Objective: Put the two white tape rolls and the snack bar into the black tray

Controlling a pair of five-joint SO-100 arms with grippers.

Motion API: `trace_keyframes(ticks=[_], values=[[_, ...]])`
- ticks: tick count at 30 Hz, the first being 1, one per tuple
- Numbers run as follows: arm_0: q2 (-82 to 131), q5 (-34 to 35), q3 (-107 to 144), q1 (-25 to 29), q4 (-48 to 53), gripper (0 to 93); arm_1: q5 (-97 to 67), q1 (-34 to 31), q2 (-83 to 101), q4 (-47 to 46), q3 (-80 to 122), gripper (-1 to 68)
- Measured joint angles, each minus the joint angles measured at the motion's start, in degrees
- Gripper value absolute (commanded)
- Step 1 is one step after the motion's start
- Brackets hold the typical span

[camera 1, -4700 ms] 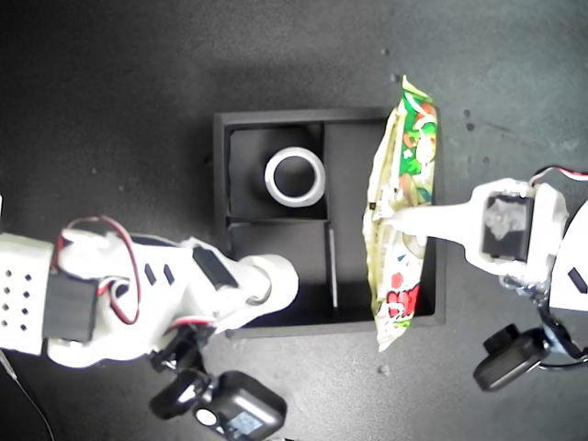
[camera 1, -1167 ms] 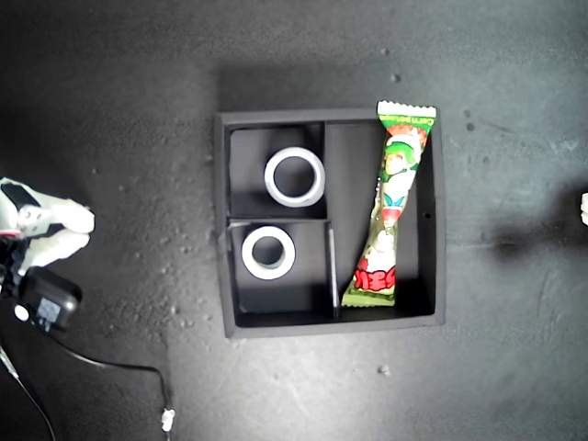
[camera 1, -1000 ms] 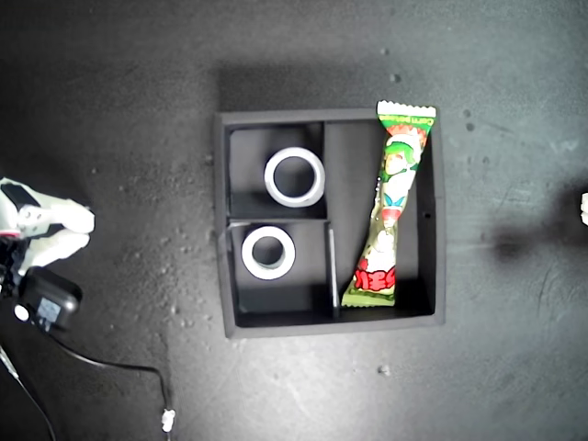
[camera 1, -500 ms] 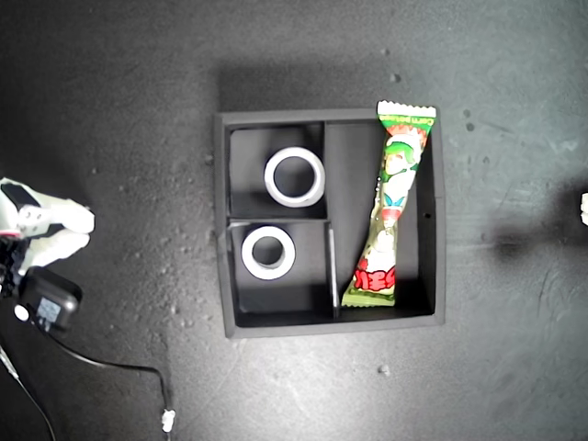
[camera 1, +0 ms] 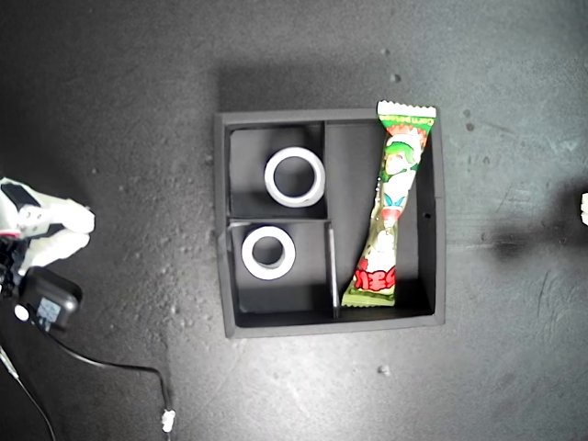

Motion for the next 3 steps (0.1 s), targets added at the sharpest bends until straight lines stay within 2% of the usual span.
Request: trace_keyframes(ticks=[3], values=[[0.0,0.0,0.0,0.0,0.0,0.6,0.0,0.0,0.0,0.0,0.0,0.0]])
